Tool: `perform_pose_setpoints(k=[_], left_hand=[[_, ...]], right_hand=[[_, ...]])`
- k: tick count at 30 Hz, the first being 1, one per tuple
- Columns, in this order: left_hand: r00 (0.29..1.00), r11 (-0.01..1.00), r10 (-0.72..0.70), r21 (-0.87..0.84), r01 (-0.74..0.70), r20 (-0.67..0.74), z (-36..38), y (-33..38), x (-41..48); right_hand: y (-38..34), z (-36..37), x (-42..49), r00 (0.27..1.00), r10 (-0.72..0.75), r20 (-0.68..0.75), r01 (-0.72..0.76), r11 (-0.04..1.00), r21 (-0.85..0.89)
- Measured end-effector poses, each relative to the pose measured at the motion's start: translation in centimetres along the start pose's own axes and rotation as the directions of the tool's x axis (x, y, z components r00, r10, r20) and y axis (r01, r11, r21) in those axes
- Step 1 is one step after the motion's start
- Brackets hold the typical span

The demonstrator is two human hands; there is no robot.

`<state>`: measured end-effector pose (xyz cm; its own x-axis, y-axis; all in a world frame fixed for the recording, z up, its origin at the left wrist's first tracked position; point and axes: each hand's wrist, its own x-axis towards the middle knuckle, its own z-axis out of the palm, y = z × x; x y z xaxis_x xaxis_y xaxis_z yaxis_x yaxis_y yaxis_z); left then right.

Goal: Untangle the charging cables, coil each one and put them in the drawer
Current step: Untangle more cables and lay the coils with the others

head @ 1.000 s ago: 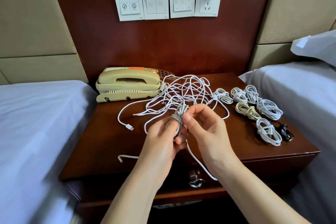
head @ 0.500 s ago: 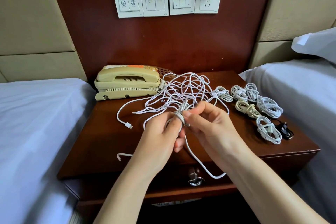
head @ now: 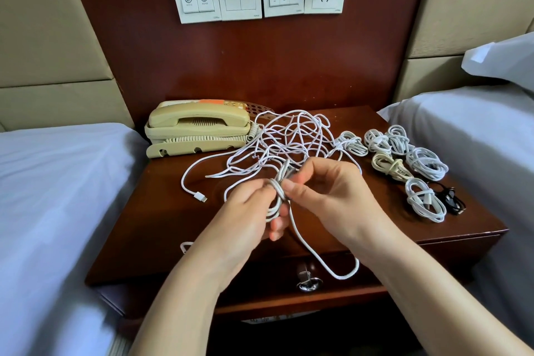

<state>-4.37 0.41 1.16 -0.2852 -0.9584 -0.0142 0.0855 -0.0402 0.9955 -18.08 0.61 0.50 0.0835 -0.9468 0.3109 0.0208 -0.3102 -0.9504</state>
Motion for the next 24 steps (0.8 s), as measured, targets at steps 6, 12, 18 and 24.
perform_pose_setpoints(k=[6,12,18,24], left_hand=[[0.993,0.973,-0.086,-0.221,0.067,-0.079,0.9,0.1,1.0],[0.991,0.986,-0.089,-0.153,0.072,-0.103,0.6,-0.4,1.0],[0.992,0.998,-0.063,-0.028,0.060,-0.111,0.8,-0.4,0.7],[0.995,0.998,-0.037,0.041,0.041,-0.091,1.2,-0.4,0.3]], right_hand=[[-0.8,0.6,-0.6,0.978,-0.208,-0.017,0.189,0.916,-0.353],[-0.3,0.9,-0.4,0.972,-0.232,0.032,0.207,0.787,-0.581],[0.2,0.5,-0.5,0.924,-0.362,0.125,0.327,0.577,-0.748],[0.2,0.4,-0.3,0.923,-0.354,0.150,0.334,0.546,-0.768]])
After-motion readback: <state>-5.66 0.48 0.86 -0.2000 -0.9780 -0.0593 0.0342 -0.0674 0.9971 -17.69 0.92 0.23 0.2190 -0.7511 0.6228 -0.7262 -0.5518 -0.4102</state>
